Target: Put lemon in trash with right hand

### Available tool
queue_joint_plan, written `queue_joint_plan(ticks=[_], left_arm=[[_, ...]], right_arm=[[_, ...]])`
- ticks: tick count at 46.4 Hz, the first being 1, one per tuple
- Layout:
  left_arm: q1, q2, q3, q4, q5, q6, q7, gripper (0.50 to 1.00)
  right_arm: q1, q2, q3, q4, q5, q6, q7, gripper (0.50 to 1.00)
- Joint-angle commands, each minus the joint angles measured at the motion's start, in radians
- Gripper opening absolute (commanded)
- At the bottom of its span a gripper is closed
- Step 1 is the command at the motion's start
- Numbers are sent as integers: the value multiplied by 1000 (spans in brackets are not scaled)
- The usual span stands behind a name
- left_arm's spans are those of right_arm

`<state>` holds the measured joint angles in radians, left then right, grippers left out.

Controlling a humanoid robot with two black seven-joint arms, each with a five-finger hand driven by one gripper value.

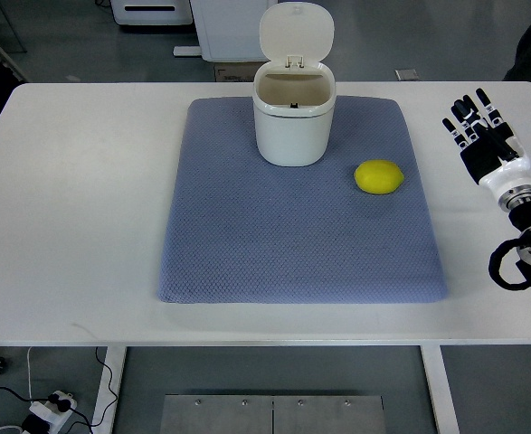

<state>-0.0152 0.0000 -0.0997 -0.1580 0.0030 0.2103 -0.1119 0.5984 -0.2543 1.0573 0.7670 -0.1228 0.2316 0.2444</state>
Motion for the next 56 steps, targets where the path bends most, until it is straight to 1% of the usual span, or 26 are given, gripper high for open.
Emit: queue_joint_plan(ticks=[1,43,52,56], left_arm=[[0,0,0,0,0,0,0,1000],[1,0,0,0,0,0,0,1000],[0,0,0,0,0,0,0,1000],[0,0,0,0,0,0,0,1000]], right_arm=[[0,0,1,0,0,0,1,1000],[18,-39,6,-2,0,2,0,1000],[17,-83,0,-3,0,5,-5,1000],[18,-86,-2,-11,0,3,-2,1000]])
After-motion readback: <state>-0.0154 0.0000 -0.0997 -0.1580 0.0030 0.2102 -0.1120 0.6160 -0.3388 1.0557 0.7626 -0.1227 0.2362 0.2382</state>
